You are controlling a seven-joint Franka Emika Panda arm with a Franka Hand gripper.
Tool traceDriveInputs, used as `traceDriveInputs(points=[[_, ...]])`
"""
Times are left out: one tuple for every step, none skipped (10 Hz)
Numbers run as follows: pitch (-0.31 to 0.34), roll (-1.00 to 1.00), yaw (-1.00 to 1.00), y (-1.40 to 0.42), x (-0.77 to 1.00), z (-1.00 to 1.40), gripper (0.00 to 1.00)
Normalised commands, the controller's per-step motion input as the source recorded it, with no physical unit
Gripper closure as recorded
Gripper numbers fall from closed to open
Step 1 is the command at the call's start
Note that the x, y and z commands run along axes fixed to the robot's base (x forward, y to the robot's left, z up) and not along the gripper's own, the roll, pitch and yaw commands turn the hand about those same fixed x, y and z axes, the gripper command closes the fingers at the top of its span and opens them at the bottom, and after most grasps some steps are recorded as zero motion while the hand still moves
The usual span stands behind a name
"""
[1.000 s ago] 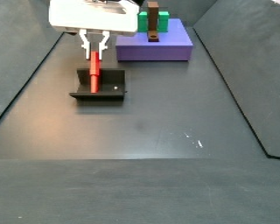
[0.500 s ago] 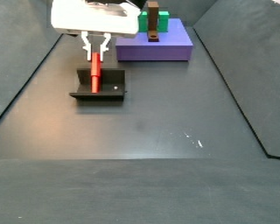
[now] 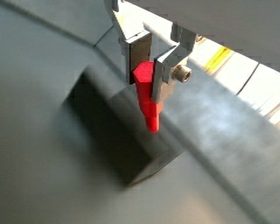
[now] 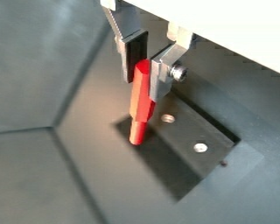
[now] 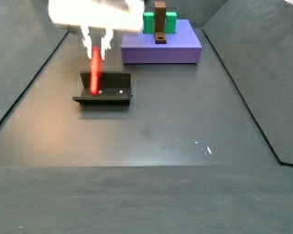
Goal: Pick up the red object. Move up. Place the red object on the fixture. Regrasp the red object. Move to above the board. Insert the red object.
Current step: Move to above the board.
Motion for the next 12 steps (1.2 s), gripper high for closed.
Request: traceDriveInputs(points=[[0.062, -0.10, -0.04, -0.02, -0.07, 1.40, 1.00], [0.052, -0.07, 0.00, -0.01, -0.06, 1.40, 1.00], [0.066, -0.04, 0.00, -0.03, -0.05, 1.40, 1.00], [0.071, -0.01, 0.01, -0.04, -0.05, 1.40, 1.00], [0.064, -0.01, 0.02, -0.02, -0.03, 1.40, 1.00], [0.076, -0.01, 0.02, -0.03, 0.00, 0.73, 1.00], [0.074, 0.00, 0.03, -0.01, 0.02, 0.36, 1.00], [0.073, 0.01, 0.04, -0.01, 0.03, 0.22, 1.00], [0.147, -1.00, -0.21, -1.40, -1.09, 0.31, 1.00], [0.132, -1.00, -0.20, -1.40, -1.13, 0.32, 1.00], [0.120, -1.00, -0.19, -1.40, -1.20, 0.33, 1.00], [0.125, -1.00, -0.18, -1.40, -1.25, 0.30, 1.00]])
